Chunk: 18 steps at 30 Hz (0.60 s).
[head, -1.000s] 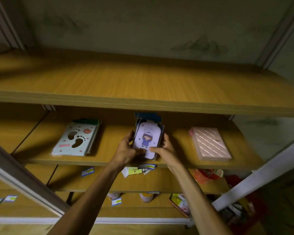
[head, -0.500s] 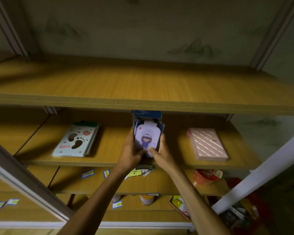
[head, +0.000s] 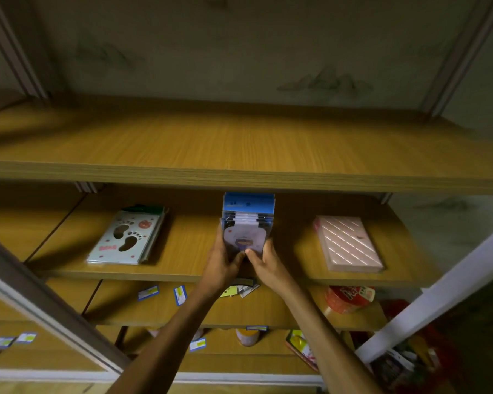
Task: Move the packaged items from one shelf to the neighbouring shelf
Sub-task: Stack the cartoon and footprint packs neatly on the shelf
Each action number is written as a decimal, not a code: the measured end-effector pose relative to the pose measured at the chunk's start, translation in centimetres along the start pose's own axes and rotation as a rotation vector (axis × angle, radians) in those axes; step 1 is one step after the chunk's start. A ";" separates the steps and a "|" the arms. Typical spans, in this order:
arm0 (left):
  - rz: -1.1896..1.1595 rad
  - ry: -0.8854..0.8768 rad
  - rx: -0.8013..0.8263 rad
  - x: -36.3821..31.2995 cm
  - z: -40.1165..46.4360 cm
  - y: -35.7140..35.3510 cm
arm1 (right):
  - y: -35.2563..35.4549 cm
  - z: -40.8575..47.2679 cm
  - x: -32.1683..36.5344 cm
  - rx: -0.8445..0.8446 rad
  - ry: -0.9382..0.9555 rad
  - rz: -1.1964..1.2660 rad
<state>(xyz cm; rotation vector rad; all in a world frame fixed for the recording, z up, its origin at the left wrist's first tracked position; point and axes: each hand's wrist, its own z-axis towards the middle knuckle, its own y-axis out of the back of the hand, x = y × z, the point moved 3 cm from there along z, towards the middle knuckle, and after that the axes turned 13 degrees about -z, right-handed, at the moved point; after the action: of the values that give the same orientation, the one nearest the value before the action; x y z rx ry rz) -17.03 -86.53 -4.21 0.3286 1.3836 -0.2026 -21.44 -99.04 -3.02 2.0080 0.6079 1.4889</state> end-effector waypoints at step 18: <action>0.092 -0.088 -0.010 0.2 0.7 0.3 | 0.4 0.7 -0.9 -0.010 0.031 -0.043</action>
<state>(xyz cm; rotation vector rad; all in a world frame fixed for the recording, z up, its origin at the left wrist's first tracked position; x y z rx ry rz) -16.30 -86.51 -4.28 0.3701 1.2794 -0.1330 -20.98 -100.03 -3.50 1.9555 0.6507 1.4971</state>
